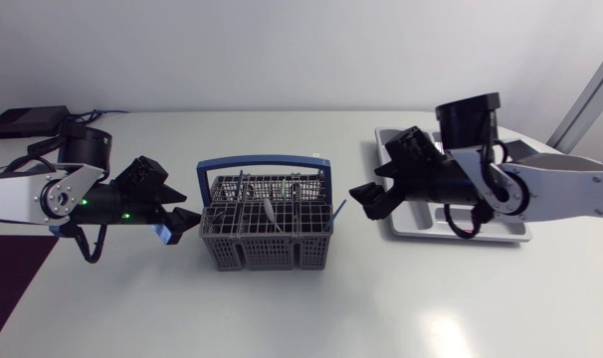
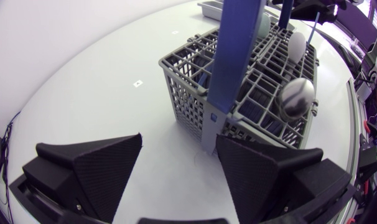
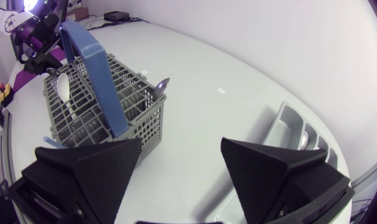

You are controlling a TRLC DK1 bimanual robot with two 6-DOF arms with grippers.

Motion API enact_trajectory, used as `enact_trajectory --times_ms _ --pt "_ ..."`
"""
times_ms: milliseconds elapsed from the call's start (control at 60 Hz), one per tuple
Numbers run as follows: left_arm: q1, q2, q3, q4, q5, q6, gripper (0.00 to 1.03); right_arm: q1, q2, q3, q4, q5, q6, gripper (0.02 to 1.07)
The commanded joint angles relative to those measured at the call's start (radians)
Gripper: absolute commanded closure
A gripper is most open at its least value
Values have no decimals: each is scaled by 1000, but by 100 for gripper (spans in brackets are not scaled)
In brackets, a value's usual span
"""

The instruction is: Unload the cutlery basket into the drawer organizer.

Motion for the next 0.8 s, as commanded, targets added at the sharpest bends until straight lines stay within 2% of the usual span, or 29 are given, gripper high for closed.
enact_trajectory --times_ms 0,200,333,550,683,783 --pt "22 -30 13 6 11 11 11 -35 -61 -30 -53 -32 -15 7" --pt "166 -130 -18 -54 97 54 10 -68 -210 -44 -287 -170 -48 7" --pt "194 -217 -39 -138 123 99 10 -25 -280 -49 -375 -201 -56 10" --pt "130 -316 -96 -175 121 108 10 83 -240 -62 -315 -176 16 21" --pt "93 -352 -110 -187 117 99 10 132 -185 -65 -243 -121 58 22" --pt "68 -374 -116 -189 109 88 10 141 -162 -81 -181 -107 81 31"
